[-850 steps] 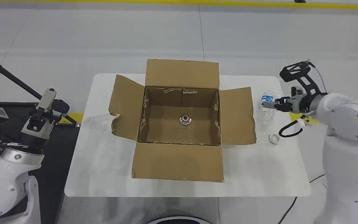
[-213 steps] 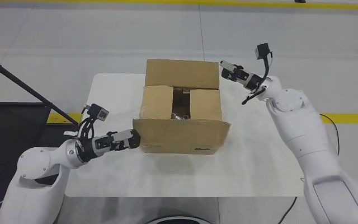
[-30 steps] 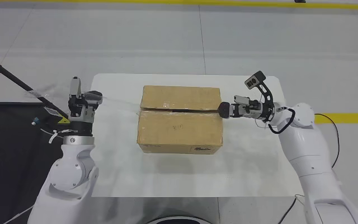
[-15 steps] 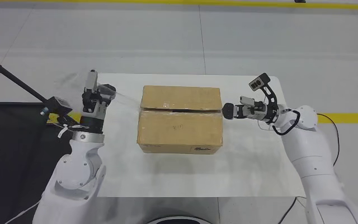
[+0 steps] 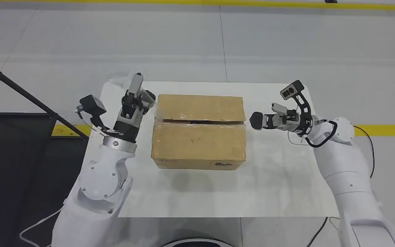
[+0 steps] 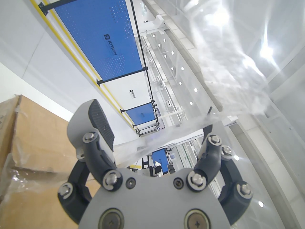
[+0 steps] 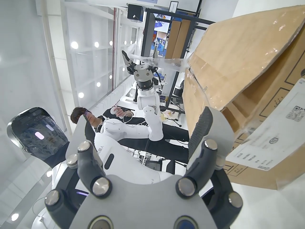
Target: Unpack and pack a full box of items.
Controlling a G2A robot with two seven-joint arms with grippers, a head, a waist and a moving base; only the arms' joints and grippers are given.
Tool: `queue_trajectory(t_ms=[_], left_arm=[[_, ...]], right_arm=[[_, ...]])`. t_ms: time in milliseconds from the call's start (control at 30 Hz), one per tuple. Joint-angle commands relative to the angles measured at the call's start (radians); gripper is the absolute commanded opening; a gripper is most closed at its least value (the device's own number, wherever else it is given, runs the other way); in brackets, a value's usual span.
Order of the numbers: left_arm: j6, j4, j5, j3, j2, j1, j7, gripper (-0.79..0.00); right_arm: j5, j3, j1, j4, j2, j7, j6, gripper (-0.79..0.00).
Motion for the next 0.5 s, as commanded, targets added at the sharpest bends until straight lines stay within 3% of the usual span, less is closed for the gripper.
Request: queue_trajectory(t_ms=[0,467], left_arm=[[0.011,0.003,0.015,0.025,-0.003,-0.015,-0.006,0.000],[0.079,0.064,0.081,0.150,-0.031,-0.114,-0.027,0.000]], right_arm=[[0.003,0.003,0.001,0.005,0.001,0.001,0.001,0.000],[0.029,0.011,0.010,0.046,0.006,0.010,0.010,0.000]])
